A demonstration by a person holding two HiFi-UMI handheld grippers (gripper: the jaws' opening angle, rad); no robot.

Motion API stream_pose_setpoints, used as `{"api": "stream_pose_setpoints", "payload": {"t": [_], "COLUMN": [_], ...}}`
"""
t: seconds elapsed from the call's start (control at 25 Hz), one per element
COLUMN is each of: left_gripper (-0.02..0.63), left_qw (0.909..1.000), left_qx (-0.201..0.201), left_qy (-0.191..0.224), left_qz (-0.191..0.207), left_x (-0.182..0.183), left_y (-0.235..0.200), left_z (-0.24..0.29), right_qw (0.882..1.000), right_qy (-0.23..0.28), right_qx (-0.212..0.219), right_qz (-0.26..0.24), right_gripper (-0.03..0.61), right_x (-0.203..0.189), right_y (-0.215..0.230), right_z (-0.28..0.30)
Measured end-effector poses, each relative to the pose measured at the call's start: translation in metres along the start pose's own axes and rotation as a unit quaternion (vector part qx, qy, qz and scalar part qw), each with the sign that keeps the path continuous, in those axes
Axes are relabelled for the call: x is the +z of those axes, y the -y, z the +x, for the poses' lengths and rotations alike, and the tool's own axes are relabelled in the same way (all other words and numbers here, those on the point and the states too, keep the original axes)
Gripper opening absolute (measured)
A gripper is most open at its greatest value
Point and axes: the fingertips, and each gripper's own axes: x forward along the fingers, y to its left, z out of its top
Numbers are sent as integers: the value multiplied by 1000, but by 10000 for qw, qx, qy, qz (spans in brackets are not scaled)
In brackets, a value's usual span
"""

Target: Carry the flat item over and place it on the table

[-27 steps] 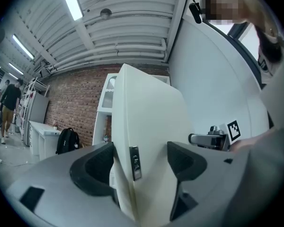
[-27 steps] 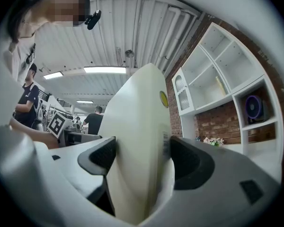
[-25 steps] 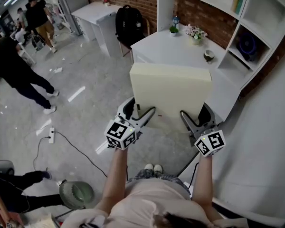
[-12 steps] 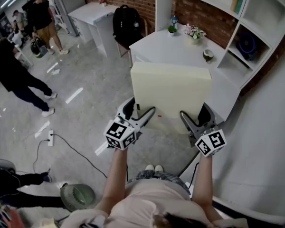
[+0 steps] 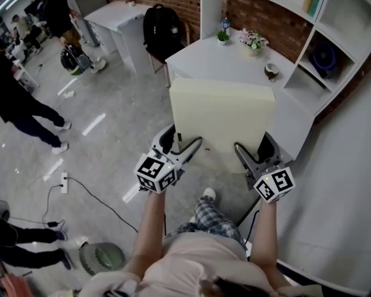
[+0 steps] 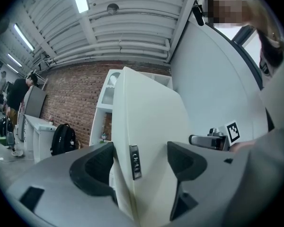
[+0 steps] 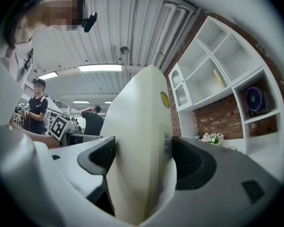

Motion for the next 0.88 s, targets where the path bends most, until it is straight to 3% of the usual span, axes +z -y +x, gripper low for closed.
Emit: {"api": "stream_pose_setpoints", "payload": {"t": [0.48,0.88], "left_gripper": [347,347], "left_qw": [9999,9997], "left_qx": [23,191], "left_qy": [28,-7], "left_qz": [114,150], "left_x": [2,14], "left_y": [-80,-224], "left_z": [87,225], "right_qw": [9999,9994], "right_qy": [125,170], "right_qx": [26,138], "right_qz": [70,263], "right_gripper": [382,382], "right_x": [-15,-34], "right_y": [75,194], "right_z": [91,258]}}
